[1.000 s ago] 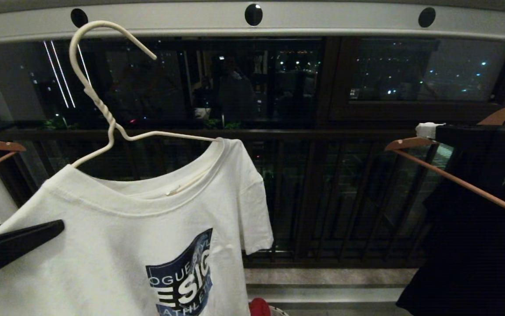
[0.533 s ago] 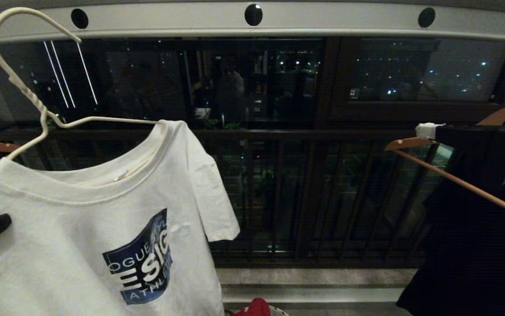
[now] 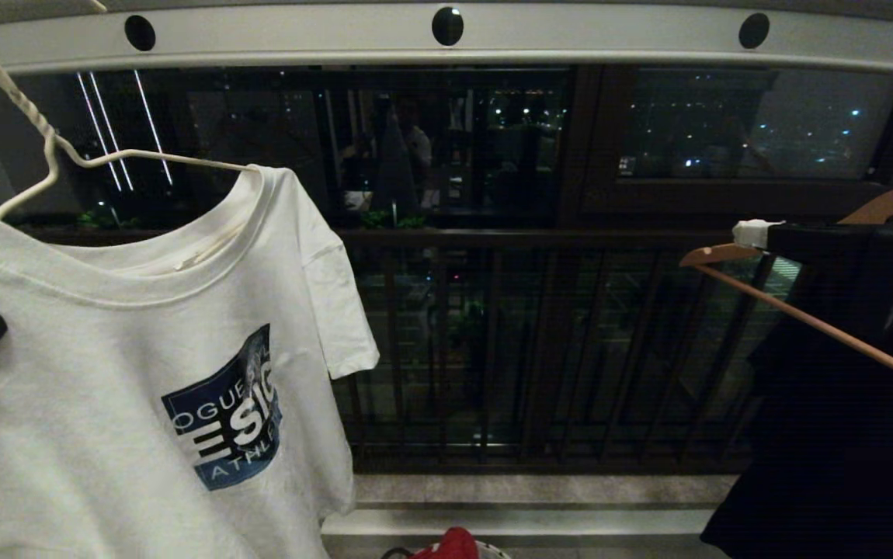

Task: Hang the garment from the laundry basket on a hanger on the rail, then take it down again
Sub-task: Hang the clothes rack on the clothesline

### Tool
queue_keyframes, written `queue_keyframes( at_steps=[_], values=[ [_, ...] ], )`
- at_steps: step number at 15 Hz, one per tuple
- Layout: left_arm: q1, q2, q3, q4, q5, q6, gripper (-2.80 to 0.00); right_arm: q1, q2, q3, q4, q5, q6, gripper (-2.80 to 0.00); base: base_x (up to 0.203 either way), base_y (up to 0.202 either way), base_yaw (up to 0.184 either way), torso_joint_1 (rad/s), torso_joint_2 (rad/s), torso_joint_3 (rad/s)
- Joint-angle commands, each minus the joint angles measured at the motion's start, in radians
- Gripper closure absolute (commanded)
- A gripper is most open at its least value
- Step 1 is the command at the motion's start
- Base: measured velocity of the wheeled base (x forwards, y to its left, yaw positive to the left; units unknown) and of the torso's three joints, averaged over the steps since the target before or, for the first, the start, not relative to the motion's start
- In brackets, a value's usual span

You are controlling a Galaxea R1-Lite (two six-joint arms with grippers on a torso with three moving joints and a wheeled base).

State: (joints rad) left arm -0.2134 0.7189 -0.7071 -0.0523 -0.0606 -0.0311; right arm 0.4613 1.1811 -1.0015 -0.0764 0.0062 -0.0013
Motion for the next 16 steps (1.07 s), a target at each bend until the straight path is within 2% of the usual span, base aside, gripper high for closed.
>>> queue_keyframes(
  at_steps=[1, 5, 9, 16],
  values=[
    [0.0, 0.051, -0.005, -0.001, -0.001, -0.001, 0.0, 0.0, 0.006, 0.0, -0.002, 0.001, 0.0, 0.0, 0.0, 0.0, 0.0, 0.0, 0.0, 0.0],
    [0.003, 0.115, -0.012, -0.077, 0.018, -0.003, 0.0, -0.001, 0.006, 0.0, -0.002, 0.001, 0.001, 0.0, 0.0, 0.0, 0.0, 0.0, 0.0, 0.0],
    [0.007, 0.117, -0.011, -0.08, 0.026, -0.002, 0.0, -0.003, 0.006, 0.0, -0.002, 0.001, 0.001, 0.0, 0.0, 0.0, 0.0, 0.0, 0.0, 0.0],
    [0.073, 0.137, 0.003, -0.08, 0.025, 0.001, 0.0, -0.004, 0.008, 0.0, 0.0, 0.001, 0.001, 0.0, 0.0, 0.0, 0.0, 0.0, 0.0, 0.0]
  ],
)
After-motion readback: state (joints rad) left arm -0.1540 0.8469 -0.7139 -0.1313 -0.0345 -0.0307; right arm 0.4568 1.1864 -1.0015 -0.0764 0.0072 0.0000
